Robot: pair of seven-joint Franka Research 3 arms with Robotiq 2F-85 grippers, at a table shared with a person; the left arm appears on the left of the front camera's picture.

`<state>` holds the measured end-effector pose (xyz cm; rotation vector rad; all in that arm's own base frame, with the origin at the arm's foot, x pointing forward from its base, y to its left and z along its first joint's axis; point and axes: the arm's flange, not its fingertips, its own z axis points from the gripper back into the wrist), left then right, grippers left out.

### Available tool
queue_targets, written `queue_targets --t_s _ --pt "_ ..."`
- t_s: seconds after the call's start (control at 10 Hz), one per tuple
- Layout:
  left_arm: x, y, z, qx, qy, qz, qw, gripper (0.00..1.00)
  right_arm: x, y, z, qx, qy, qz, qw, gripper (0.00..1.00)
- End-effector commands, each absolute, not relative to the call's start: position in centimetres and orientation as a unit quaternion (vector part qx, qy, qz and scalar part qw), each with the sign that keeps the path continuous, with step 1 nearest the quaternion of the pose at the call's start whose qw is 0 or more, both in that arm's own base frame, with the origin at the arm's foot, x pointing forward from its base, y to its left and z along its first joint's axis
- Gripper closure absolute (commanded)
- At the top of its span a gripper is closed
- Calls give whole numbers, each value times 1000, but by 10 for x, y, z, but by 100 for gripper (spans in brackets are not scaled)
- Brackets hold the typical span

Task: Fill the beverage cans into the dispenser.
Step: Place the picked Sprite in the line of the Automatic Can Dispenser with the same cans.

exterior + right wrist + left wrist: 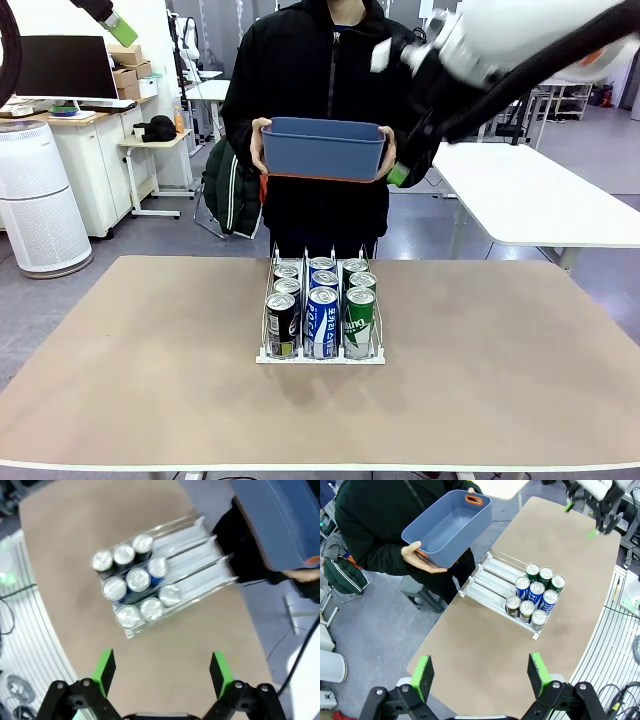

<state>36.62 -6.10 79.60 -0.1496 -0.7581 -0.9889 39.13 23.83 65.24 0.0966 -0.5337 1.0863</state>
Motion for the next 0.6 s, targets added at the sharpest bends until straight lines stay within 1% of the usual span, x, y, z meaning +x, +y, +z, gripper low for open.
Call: queue_targets --t_s 0.0,0.2,0.5 --pt "365 -60 795 -70 -355 -463 809 0 394 228 686 44 -274 538 796 0" --pt "365 -60 795 -70 -355 -463 809 0 390 217 739 40 -308 543 780 0" --pt "365 -60 795 -70 -355 -463 809 0 385 194 786 73 -333 520 783 0"
